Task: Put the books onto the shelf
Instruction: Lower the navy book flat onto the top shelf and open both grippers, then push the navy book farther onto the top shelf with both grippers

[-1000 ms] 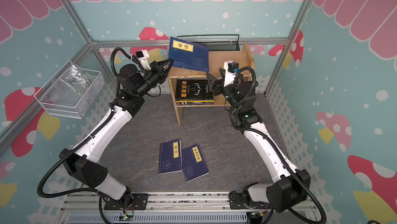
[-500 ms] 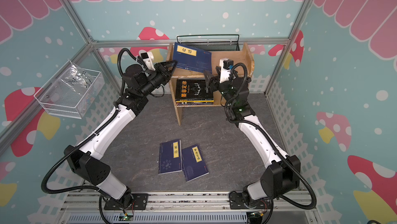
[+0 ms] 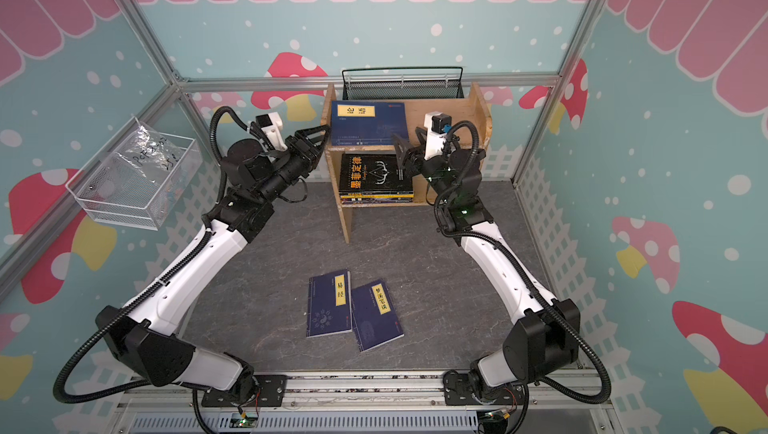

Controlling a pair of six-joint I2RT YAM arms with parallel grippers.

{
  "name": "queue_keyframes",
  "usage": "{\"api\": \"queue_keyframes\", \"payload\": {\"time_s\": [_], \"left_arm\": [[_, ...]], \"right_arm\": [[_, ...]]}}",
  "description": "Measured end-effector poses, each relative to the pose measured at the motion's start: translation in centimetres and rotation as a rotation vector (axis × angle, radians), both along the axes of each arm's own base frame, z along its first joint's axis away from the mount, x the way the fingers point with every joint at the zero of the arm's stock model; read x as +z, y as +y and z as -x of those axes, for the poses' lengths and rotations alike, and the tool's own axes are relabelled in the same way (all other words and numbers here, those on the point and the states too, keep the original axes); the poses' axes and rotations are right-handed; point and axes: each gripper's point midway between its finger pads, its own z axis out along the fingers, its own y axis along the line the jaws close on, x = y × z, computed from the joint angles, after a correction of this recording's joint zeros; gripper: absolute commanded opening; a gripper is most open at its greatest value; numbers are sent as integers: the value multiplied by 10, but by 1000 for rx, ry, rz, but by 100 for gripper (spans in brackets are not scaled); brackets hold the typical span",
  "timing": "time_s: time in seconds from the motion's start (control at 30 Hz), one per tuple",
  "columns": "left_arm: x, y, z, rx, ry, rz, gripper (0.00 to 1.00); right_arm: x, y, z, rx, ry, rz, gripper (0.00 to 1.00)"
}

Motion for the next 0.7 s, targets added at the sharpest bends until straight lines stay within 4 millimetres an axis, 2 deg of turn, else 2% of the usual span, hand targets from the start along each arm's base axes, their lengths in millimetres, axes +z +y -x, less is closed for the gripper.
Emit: {"api": "queue_keyframes", "payload": {"time_s": [0.1,0.23,0.37,0.47,0.7], "left_arm": [[-13,20,5,92,13,-83,53],[-12,33,15,138,-56,-247,60],[-6,23,28,68,-179,-432,62],[-10,11,32,-7,-244,-528,62],[-33,-7,14,-103,-270,-617,62]], "right_arm": [[0,3,2,21,1,-4,67],[0,5,3,34,0,0,68],[0,8,6,49,-26,41,71],[-1,11,8,54,-65,98,73],[-3,11,7,17,-130,212,80]]}}
